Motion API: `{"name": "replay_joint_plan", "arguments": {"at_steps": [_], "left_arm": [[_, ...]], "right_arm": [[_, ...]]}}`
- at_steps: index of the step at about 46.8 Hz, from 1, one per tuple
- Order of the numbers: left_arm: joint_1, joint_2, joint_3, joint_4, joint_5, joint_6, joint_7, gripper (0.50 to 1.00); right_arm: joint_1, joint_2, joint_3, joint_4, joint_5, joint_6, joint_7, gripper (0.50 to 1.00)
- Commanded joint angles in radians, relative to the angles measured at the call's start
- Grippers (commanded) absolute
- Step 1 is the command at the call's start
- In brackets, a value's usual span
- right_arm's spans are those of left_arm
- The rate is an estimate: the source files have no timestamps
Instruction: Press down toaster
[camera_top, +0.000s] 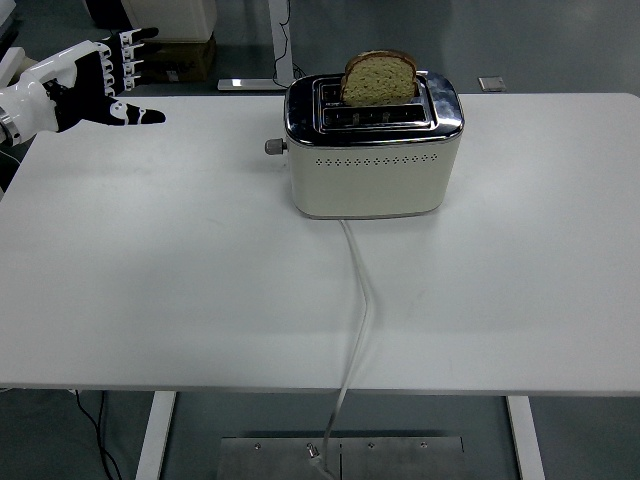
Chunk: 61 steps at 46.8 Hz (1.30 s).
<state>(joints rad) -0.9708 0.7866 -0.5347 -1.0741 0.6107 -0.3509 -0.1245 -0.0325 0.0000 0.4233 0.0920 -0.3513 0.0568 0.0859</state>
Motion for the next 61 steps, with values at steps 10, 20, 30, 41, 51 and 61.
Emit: {"name": "replay_joint_plan", "arguments": {"at_steps": [10,20,30,41,51,61], "left_arm": [[-0.016,-0.020,0.070,0.000,0.247,-0.060,0.025,1.000],[-0.080,-0.066,0.191,0.016,0.259,-0.054,0.034,1.000],[-0.103,-0.116,0.200,0.046,0.262,-0.053,0.049,1.000],[-0.131,-0.194,0.251,0.148,0.264,-0.053,0.048,1.000],[-0.146,-0.237,0.259,0.168,0.291,-0.051,0.049,1.000],[-0.172,-0.248,0.265,0.168,0.299,-0.051,0.049,1.000]], "right_arm": [[0.000,0.000,0.000,0.000,0.000,0.000,0.000,1.000],[0.000,0.000,0.000,0.000,0.000,0.000,0.000,0.998],[0.000,0.000,0.000,0.000,0.000,0.000,0.000,0.998],[0.000,0.000,0.000,0.000,0.000,0.000,0.000,1.000],[0.000,0.000,0.000,0.000,0.000,0.000,0.000,0.998],[0.000,0.000,0.000,0.000,0.000,0.000,0.000,0.998]]}}
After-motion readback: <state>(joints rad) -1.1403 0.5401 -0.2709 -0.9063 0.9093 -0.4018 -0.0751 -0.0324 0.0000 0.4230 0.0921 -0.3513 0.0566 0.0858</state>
